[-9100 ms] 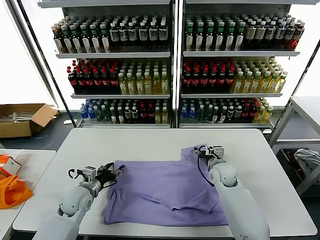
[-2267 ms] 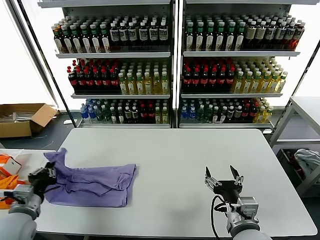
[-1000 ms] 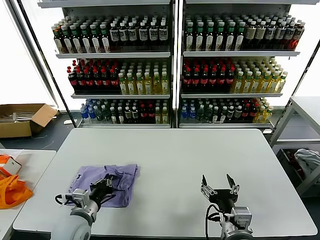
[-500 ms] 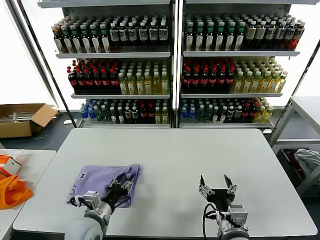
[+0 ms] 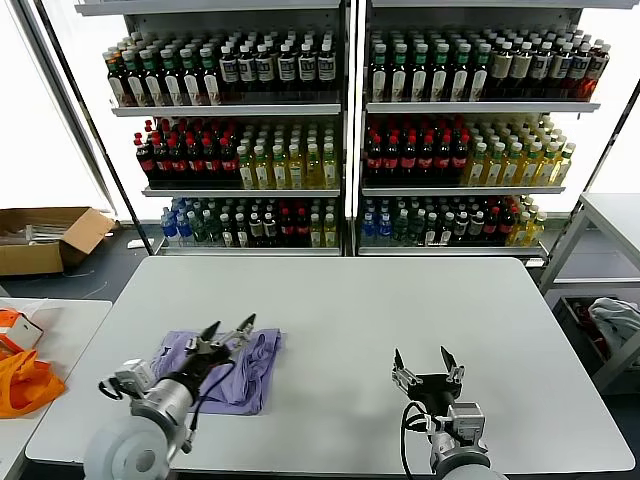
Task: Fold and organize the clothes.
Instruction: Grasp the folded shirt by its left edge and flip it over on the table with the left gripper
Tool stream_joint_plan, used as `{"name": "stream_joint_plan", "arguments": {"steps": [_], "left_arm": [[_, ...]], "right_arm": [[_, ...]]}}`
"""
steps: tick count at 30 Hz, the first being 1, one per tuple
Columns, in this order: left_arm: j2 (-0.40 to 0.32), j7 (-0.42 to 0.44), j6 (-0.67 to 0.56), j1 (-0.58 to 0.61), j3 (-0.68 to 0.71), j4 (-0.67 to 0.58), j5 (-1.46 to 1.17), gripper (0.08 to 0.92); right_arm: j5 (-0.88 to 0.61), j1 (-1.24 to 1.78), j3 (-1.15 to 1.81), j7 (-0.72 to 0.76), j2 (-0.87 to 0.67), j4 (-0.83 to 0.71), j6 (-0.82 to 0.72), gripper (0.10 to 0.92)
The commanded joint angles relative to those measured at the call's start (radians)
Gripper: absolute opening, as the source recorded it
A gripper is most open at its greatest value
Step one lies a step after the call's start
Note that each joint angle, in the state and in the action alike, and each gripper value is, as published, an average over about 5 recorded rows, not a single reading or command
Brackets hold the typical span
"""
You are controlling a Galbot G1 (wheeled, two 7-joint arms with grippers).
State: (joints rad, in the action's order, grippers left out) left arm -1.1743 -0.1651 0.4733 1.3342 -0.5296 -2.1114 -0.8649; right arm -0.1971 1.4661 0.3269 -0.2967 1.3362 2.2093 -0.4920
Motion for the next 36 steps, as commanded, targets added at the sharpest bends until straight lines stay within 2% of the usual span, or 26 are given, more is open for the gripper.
{"name": "stream_joint_plan", "arguments": {"steps": [1,19,36], "left_arm": [[0.086,0.002,-0.067,0.033,-0.198,0.145,0.415,0.822],[0.049,0.054,-0.039,0.037,-0.181,0.294,0.323,0.823],[0.05,0.122,0.005,0.051,-0.154,0.309,0.239,0.823]], "right_arm": [[-0.019,-0.034,-0.006,0.002,-0.022,-0.024,0.001,0.823],[-0.03,-0.025,0.002,0.002,-0.052,-0.002,-0.007,0.823],[-0.012,-0.008,-0.004,0.002,-0.031,0.006,-0.008,0.823]]}}
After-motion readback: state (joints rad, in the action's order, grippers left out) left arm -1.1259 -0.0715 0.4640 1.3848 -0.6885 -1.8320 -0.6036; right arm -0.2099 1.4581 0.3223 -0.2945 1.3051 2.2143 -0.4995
